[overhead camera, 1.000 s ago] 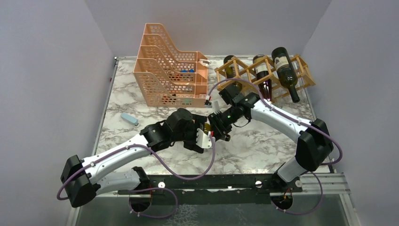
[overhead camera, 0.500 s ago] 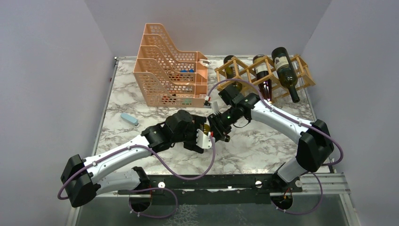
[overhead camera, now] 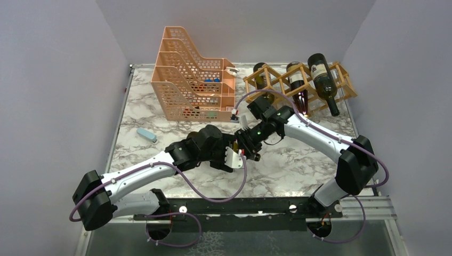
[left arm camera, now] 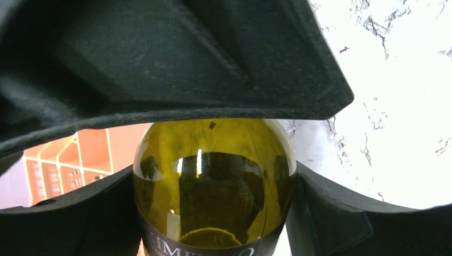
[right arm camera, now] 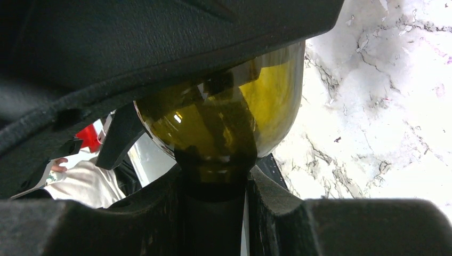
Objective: Take the wine bottle off the wine rack
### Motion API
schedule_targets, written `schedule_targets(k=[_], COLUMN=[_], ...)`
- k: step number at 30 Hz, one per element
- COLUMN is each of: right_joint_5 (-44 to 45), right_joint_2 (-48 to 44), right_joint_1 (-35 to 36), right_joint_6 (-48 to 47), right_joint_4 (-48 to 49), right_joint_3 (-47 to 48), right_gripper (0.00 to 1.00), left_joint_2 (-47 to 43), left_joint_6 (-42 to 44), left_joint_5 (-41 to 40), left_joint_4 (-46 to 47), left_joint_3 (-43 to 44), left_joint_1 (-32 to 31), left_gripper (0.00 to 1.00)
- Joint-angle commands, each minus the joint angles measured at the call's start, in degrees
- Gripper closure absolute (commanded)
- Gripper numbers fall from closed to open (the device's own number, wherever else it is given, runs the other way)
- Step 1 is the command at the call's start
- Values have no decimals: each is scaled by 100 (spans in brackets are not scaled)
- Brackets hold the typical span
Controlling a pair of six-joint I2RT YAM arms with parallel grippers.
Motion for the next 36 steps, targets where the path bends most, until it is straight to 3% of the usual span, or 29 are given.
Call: schedule_targets(k=[1,3,7,15,20,24,30,33,36], right_joint_5=[-381,-213,119,1058,1836,3306,4570,4782,4729], right_joint_2=[-281,-313,-407,-464,-592,-1011,-1960,-2268,-2511], right_joint_1=[45,41,43,-77,-291,-563,-1035,-1036,-1036], right_joint_6=[-32,82,396,339,187,534,725,668,577], right_joint_4=[416,484,661,348,-22,0,831,1115,1310], right_joint_3=[108,110,143,834,1321,1700,1481,1309,1135], right_gripper=[93,88,67,18,11,5,0,0,0], left_joint_2=[-137,-272,-603,-1062,-1127,-1205,-1277,-1332,-1430], left_joint_6=[-135,-229,-587,-1205,-1267,-1650,-2786,-3297,-3883], left_joint_5=[-28,-103,-350,-754,-936,-1245,-2136,-2815,-3147], left_joint_4=[307,475,1105,2028,2126,2486,3240,3623,3880], left_joint_3=[82,-15,-413,-1050,-1133,-1215,-1347,-1392,-1467], left_joint_1=[-38,-38,-38,-38,-36,-30,-24,95,626], left_gripper=[24,31,42,47,48,49,49,49,49])
